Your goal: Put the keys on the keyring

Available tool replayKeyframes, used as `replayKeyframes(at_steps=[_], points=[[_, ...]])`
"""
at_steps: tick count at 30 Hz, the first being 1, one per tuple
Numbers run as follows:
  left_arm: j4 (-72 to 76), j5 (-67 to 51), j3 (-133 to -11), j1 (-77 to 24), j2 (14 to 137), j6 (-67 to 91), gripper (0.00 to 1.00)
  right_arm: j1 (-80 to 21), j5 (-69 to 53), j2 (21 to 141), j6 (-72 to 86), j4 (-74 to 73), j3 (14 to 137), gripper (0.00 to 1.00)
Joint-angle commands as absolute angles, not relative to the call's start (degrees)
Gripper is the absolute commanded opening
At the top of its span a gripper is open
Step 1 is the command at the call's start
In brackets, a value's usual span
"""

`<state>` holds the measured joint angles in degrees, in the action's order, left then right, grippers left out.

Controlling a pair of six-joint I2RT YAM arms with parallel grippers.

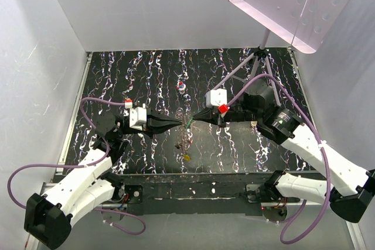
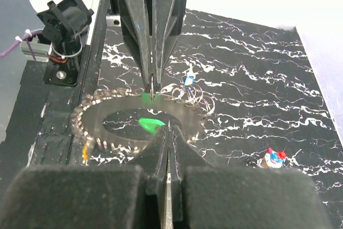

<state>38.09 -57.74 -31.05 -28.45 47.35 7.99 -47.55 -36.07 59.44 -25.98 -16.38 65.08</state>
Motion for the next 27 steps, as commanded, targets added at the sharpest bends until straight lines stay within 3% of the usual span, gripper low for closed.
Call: replayKeyframes(at_steps=[1,14,27], points=[[44.1,-56.9,-29.0,-28.2,47.2,8.6,0.00,-49.0,-34.5,59.1,-20.8,-9.8,64.2,0.01],[59.2,-51.2,-24.1,-28.1,50.0,17.9,0.00,-53.3,-29.2,57.1,-26.5,-3.7,58.4,0.01],[64.0,-47.3,-22.5,-28.3,51.2,22.0,0.00,-53.8,-26.2,55.4,-29.1,-2.5,56.5,0.01]])
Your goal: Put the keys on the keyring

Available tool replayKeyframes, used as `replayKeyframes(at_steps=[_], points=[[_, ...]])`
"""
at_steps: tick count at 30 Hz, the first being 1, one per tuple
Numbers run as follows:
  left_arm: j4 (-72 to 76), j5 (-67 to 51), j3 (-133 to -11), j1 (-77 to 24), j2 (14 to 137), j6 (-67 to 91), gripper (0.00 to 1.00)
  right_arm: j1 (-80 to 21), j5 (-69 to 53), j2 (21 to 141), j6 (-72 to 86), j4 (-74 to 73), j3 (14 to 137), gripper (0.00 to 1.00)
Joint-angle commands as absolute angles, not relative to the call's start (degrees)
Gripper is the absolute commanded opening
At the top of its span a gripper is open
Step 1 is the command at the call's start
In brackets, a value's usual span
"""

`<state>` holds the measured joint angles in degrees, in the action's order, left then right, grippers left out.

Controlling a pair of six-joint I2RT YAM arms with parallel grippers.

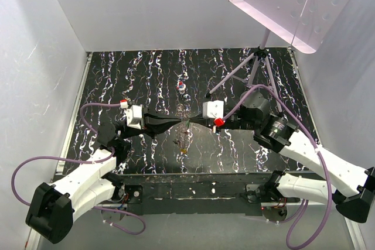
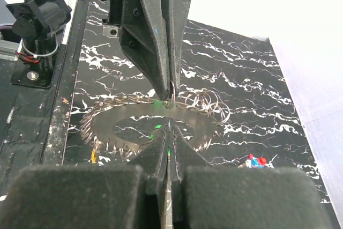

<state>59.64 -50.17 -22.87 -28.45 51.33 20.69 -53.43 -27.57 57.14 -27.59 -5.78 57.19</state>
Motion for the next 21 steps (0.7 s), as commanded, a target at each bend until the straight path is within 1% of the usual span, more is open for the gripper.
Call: replayKeyframes(at_steps=[1,21], points=[[64.1,-47.3,-22.5,-28.2,51.2,22.0,0.00,-53.8,-26.4,55.2,-29.2,-2.5,56.4,0.01],[66.5,-46.5,-22.0,-28.1,52.4,24.0,0.00,-55.4,-24.2,56.0,-28.6,3.0,55.2,0.01]])
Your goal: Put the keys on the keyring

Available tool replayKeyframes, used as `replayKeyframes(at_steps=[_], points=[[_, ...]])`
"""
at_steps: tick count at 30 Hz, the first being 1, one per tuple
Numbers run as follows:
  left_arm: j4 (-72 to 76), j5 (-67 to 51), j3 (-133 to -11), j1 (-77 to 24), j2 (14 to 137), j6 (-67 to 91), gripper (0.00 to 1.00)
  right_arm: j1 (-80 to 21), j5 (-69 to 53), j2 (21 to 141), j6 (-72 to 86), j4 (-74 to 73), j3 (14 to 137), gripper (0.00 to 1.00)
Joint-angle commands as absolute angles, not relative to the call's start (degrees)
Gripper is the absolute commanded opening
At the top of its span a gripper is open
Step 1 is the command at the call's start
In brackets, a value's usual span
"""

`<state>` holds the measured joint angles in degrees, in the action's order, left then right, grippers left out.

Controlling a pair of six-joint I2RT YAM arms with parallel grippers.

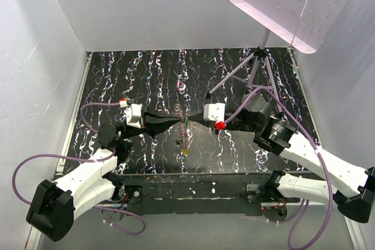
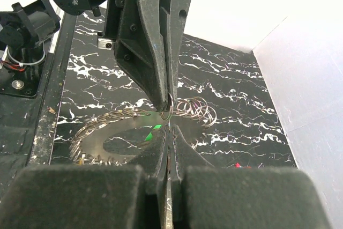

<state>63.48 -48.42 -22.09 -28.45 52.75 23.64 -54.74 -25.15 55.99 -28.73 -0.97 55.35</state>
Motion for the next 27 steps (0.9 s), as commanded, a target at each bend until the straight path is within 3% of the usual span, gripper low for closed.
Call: replayKeyframes(at_steps=[1,27], points=[[66.5,-46.5,-22.0,-28.1,52.4,24.0,0.00,-55.5,-24.3,56.1,-28.6,3.1,55.2,0.01],[67.1,-47.1,-22.0,-28.2,52.9,24.3,0.00,-56.0,-23.6,56.6,-27.2,3.5,55.0,0.01]])
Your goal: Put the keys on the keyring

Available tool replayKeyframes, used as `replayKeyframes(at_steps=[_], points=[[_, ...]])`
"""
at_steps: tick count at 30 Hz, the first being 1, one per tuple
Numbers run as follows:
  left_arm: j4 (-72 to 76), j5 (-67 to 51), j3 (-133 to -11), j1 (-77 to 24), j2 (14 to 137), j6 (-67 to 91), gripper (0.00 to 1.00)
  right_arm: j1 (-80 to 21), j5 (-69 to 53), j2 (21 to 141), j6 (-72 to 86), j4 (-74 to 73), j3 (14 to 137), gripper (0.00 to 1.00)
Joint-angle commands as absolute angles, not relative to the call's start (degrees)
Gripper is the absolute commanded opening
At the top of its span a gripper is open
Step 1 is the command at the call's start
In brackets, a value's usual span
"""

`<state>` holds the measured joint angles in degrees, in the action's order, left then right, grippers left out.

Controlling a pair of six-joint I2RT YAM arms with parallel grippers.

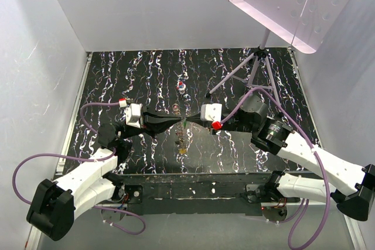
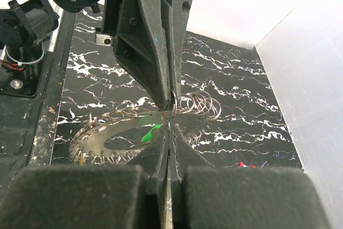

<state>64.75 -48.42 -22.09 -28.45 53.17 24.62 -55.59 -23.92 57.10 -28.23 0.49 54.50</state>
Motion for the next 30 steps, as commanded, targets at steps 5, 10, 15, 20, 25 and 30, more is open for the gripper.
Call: replayKeyframes(at_steps=[5,10,15,20,25,30], points=[[67.8,-47.9,-21.9,-28.2,53.1,24.3,0.00,-55.9,-23.0,56.6,-26.0,3.8,55.0,0.01],[68.6,-48.9,-21.9,-28.2,53.1,24.1,0.00,-56.0,-22.8,56.6,-25.1,3.8,55.3,0.01],[68.8,-49.6,-21.7,-28.2,53.0,23.3,0.00,-56.0,-23.1,56.3,-23.9,3.3,55.6,0.01],[68.9,-50.2,-21.7,-28.2,53.1,22.7,0.00,-56.0,-24.0,56.0,-23.0,3.3,55.9,0.01],[69.1,-50.4,-21.6,-28.2,53.2,22.2,0.00,-56.0,-24.5,55.6,-22.8,3.2,55.9,0.01],[68.9,-50.3,-21.4,-28.3,52.8,21.4,0.00,-56.0,-24.5,55.5,-22.7,2.5,56.0,0.01]])
